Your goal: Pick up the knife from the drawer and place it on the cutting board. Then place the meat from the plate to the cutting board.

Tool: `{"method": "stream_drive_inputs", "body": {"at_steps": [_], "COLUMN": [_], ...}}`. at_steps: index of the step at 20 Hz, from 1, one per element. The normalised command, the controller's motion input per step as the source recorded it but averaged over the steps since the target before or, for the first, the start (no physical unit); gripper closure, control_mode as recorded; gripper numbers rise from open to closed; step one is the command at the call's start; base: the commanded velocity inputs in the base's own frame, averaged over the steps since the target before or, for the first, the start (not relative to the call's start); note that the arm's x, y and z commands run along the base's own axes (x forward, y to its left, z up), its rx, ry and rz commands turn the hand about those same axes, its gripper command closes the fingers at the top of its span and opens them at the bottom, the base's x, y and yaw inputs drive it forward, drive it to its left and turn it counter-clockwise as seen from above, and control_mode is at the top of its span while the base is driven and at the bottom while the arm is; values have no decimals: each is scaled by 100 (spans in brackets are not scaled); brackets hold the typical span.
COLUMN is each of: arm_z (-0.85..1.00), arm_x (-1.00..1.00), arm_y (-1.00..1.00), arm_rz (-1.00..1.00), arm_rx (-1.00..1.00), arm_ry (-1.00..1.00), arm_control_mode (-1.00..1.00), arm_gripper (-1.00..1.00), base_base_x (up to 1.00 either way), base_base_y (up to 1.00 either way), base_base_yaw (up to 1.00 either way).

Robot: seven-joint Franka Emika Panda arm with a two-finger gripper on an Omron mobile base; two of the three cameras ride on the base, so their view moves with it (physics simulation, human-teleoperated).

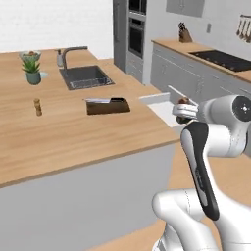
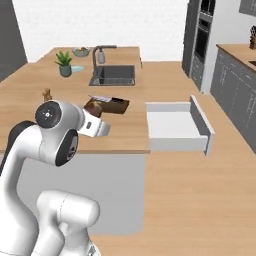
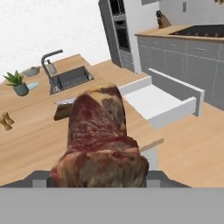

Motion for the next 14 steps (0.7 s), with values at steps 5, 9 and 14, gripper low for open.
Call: {"method": "stream_drive_inputs", "body": {"at_steps": [5, 9, 14], "arm_z": [0, 0, 0], "arm_x": [0, 0, 0], "arm_y": [0, 0, 0], "arm_rz": [0, 0, 0], "arm_rx": [0, 0, 0], "arm_ry": [0, 0, 0], "arm_control_mode": [100, 100, 100], "arm_gripper": [100, 100, 100], "base_base_x": [2, 20, 56], "base_base_y": [-61, 20, 42], "base_base_yaw": [41, 16, 3]}}
